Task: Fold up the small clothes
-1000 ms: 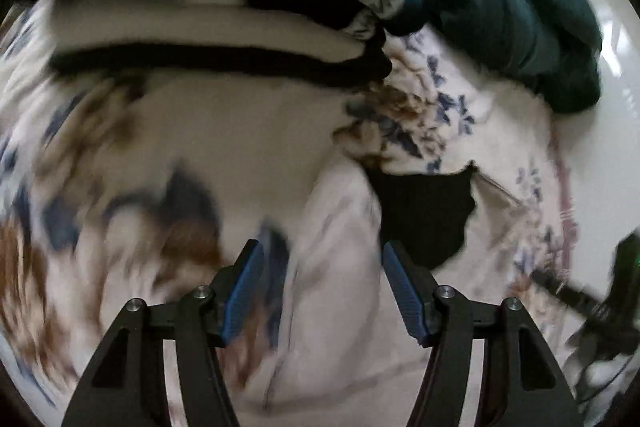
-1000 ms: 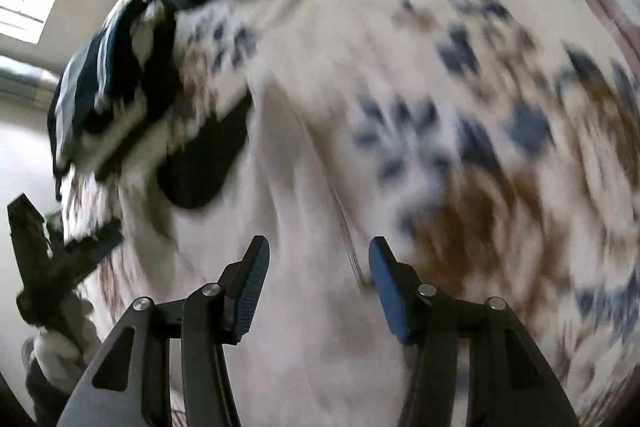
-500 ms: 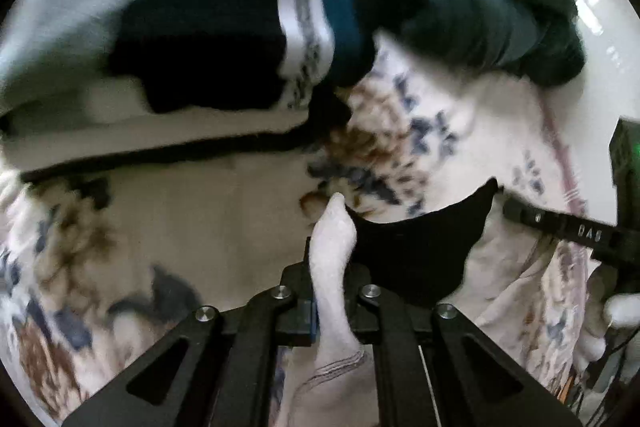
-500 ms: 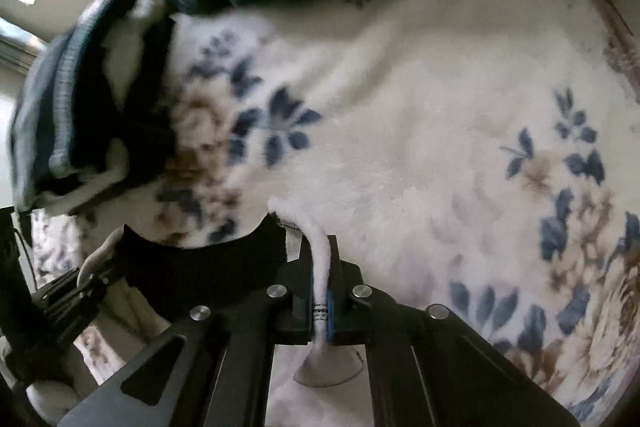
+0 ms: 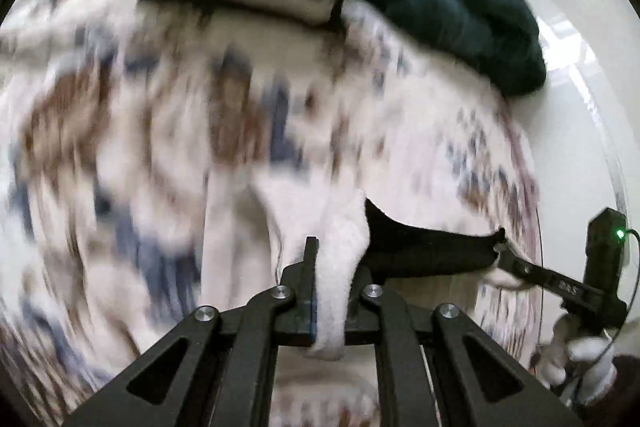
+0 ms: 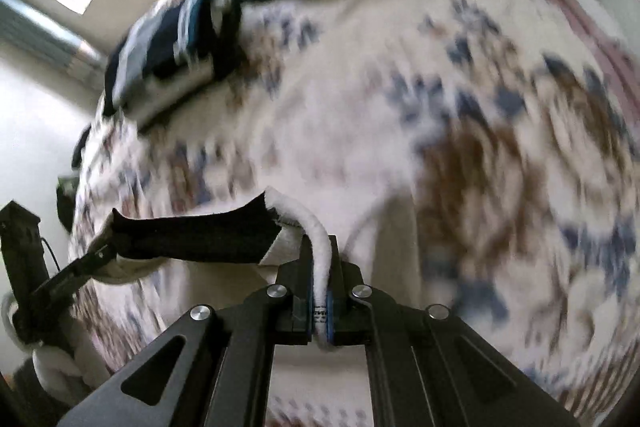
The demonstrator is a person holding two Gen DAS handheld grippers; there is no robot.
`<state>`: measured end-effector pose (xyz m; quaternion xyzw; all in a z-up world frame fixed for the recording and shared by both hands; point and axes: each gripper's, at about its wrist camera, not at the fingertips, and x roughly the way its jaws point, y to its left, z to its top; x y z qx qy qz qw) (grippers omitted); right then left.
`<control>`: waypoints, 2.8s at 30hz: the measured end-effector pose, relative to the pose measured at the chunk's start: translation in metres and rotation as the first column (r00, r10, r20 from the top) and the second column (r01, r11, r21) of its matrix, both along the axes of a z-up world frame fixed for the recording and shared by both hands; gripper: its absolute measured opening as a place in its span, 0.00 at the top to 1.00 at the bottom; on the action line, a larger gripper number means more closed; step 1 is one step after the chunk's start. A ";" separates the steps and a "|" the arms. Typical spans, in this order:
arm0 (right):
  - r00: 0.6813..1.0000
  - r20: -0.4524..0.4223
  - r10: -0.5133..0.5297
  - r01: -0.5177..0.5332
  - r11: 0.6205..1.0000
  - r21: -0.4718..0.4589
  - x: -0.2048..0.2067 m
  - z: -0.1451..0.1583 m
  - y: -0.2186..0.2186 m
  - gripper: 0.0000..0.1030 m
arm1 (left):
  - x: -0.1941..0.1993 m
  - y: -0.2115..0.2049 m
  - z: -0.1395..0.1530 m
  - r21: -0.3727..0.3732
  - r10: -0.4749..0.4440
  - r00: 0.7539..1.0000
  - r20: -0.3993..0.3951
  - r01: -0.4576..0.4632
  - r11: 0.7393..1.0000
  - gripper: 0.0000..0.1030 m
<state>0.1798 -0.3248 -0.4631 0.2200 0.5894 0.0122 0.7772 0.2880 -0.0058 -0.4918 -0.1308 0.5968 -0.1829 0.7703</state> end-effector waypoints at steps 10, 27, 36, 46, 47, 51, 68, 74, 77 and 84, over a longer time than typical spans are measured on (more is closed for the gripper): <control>0.952 -0.294 0.081 -0.086 0.996 -0.002 -0.067 -0.059 -0.012 0.59 | -0.063 0.048 -0.025 0.028 0.081 0.976 -0.201 -0.077 0.997 0.58; 0.951 -0.143 -0.273 0.299 0.930 0.213 0.031 -0.064 -0.049 0.92 | 0.078 0.006 -0.062 0.033 0.097 0.977 -0.191 -0.093 0.995 0.80; 0.945 -0.160 -0.287 0.306 0.946 0.107 0.049 -0.070 -0.065 0.98 | 0.108 -0.001 -0.073 0.093 -0.022 0.984 -0.179 0.039 0.995 0.84; 0.931 -0.277 -0.238 0.304 0.925 0.229 -0.014 -0.039 -0.057 0.47 | 0.047 0.054 -0.029 -0.104 0.138 0.945 -0.296 -0.175 0.979 0.53; 0.922 -0.304 -0.238 0.317 0.916 0.245 -0.024 -0.042 -0.054 0.47 | 0.032 0.057 -0.026 -0.102 0.153 0.938 -0.312 -0.193 0.976 0.48; 0.852 -0.443 -0.278 0.441 0.838 0.322 -0.066 -0.080 -0.042 0.47 | -0.016 0.054 -0.046 -0.175 0.211 0.873 -0.440 -0.314 0.933 0.47; 0.819 -0.403 -0.407 0.534 0.798 0.279 -0.096 -0.065 -0.055 0.97 | -0.040 0.054 -0.042 -0.071 0.301 0.896 -0.328 -0.341 0.937 0.94; 0.815 -0.431 -0.387 0.521 0.815 0.253 -0.094 -0.073 -0.061 0.96 | -0.049 0.063 -0.060 -0.108 0.272 0.868 -0.416 -0.344 0.933 0.85; 0.830 -0.428 -0.356 0.479 0.849 0.224 -0.093 -0.065 -0.059 0.73 | -0.059 0.074 -0.037 -0.103 0.296 0.874 -0.385 -0.359 0.927 0.61; 0.950 -0.213 -0.230 0.275 0.937 0.214 -0.053 -0.047 -0.060 0.30 | -0.002 0.068 -0.024 -0.163 0.211 0.951 -0.227 -0.250 0.954 0.40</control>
